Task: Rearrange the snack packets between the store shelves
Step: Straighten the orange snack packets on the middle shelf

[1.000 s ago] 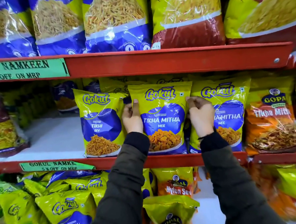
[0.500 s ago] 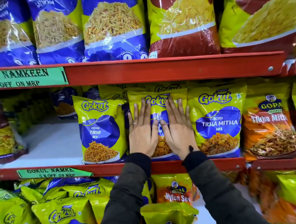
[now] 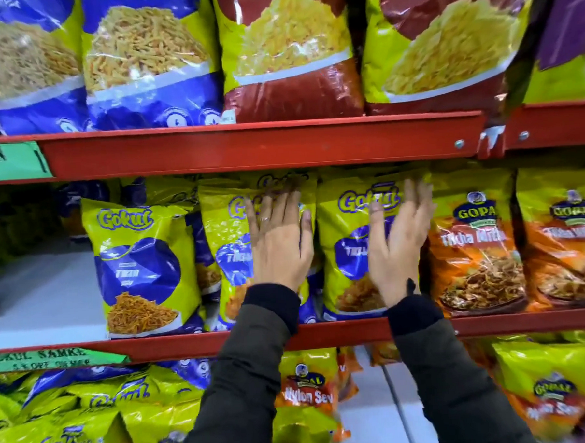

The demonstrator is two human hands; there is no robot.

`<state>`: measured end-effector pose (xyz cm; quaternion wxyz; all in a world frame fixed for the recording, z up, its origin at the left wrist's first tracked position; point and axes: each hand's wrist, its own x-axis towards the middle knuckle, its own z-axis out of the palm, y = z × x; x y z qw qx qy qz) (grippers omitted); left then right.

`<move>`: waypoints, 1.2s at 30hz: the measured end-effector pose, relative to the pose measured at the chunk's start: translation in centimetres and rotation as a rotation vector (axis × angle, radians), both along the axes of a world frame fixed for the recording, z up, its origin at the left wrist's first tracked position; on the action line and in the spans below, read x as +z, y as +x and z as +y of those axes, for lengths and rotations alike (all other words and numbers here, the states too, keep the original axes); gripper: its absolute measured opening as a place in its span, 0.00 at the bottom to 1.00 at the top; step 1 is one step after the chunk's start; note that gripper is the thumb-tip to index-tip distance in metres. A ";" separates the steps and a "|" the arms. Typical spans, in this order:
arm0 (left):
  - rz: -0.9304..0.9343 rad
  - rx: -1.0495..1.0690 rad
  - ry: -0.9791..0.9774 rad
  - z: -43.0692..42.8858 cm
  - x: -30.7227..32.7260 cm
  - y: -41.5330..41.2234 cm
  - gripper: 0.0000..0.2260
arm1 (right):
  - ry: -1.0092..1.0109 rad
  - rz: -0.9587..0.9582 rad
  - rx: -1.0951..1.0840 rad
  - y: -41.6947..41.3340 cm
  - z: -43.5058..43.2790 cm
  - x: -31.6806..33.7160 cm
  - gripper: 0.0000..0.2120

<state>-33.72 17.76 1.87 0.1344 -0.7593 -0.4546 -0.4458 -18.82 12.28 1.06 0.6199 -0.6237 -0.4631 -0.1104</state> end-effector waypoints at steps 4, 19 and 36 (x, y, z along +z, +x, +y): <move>0.122 0.113 -0.149 1.8 3.6 3.7 0.15 | 0.078 0.447 0.186 7.3 0.4 2.5 0.23; 0.115 0.324 -0.050 4.4 5.4 5.3 0.13 | -0.042 0.505 0.378 13.6 3.2 3.6 0.14; -0.061 0.145 0.047 -3.8 2.6 22.2 0.19 | 0.067 0.280 0.369 26.3 -4.0 3.3 0.05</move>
